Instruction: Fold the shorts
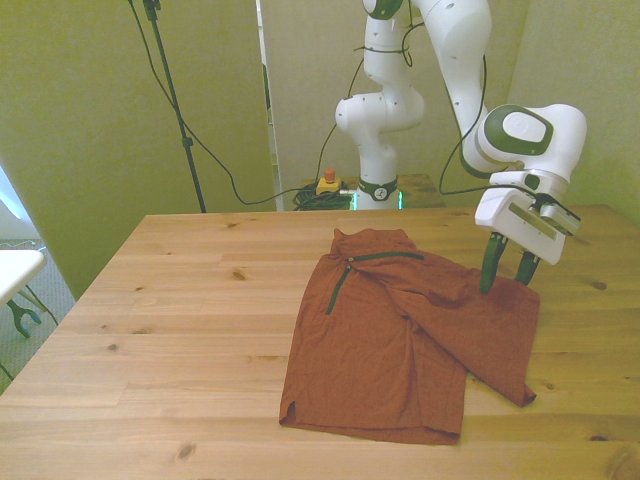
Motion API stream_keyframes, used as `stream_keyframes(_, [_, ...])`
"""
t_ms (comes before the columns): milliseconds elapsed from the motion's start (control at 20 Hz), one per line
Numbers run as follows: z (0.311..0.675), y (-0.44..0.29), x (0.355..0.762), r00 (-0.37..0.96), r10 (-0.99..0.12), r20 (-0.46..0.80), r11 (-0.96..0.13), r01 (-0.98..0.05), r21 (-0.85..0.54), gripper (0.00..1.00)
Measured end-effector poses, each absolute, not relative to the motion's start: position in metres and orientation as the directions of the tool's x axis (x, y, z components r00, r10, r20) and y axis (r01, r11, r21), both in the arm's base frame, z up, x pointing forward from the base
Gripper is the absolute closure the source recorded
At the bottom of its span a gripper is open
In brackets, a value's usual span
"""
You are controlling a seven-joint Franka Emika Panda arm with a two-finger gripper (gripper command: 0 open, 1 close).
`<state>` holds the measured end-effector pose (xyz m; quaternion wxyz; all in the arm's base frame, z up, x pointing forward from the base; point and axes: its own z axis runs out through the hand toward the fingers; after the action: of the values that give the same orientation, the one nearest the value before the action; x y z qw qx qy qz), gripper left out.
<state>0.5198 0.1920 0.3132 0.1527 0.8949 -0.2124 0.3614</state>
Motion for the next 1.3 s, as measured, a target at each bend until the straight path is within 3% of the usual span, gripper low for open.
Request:
stream_keyframes(800, [0.3,0.183,0.524,0.656,-0.281,0.7,-0.851,-0.507,0.134,1.0])
stream_keyframes(1300, [0.31,0.165,0.539,0.627,-0.31,0.715,-0.833,-0.541,0.114,1.0])
